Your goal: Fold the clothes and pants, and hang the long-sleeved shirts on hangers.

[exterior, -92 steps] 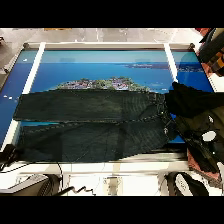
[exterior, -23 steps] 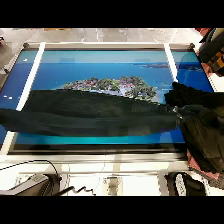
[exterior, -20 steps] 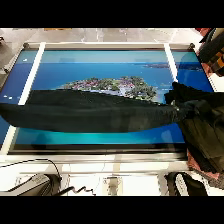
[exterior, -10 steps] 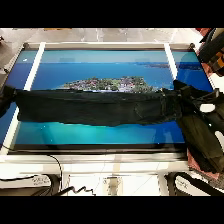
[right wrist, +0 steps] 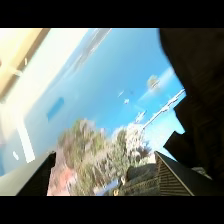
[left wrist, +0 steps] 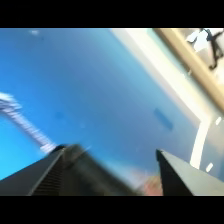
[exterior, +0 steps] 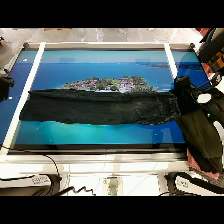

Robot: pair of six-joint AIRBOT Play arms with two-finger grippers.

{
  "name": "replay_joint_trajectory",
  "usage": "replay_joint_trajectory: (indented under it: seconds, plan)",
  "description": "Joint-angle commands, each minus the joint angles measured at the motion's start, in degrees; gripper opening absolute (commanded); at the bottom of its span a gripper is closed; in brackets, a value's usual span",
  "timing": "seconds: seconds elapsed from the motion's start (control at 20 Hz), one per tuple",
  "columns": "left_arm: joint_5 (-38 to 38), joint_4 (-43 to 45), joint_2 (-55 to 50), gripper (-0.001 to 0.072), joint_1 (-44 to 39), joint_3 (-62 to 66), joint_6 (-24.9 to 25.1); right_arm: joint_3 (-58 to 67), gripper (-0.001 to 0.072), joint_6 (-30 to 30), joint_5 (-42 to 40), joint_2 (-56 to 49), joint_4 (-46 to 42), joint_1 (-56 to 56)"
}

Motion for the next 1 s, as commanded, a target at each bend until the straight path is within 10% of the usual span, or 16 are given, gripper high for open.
replay_joint_trajectory:
  seconds: [0.0,0.1,0.3,0.75,0.85,0.95]
  plan:
    - [-19.6,23.9,3.4,0.0583,8.7,0.2,-13.8,2.6,0.0682,-3.9,7.5,0.7,-2.5,0.1]
    - [-28.3,32.9,3.4,0.0585,13.8,-1.8,-21.8,2.7,0.0682,-4.0,9.4,0.7,-2.5,0.1]
    - [-25.0,25.1,2.7,0.0648,17.4,-11.5,-22.1,3.0,0.0682,-4.2,11.8,0.7,-2.3,0.2]
    - [-7.3,8.4,-8.4,0.0611,7.3,-13.5,-7.4,4.3,0.0682,-5.9,22.0,0.7,-2.3,2.3]
    - [-2.3,4.9,-9.0,0.0491,4.3,-11.9,1.5,4.3,0.0676,-6.9,21.8,0.7,-2.3,4.9]
    - [0.3,4.9,-9.0,0.0169,1.7,-9.7,2.5,4.6,0.0471,-6.9,21.0,0.6,-2.3,8.5]
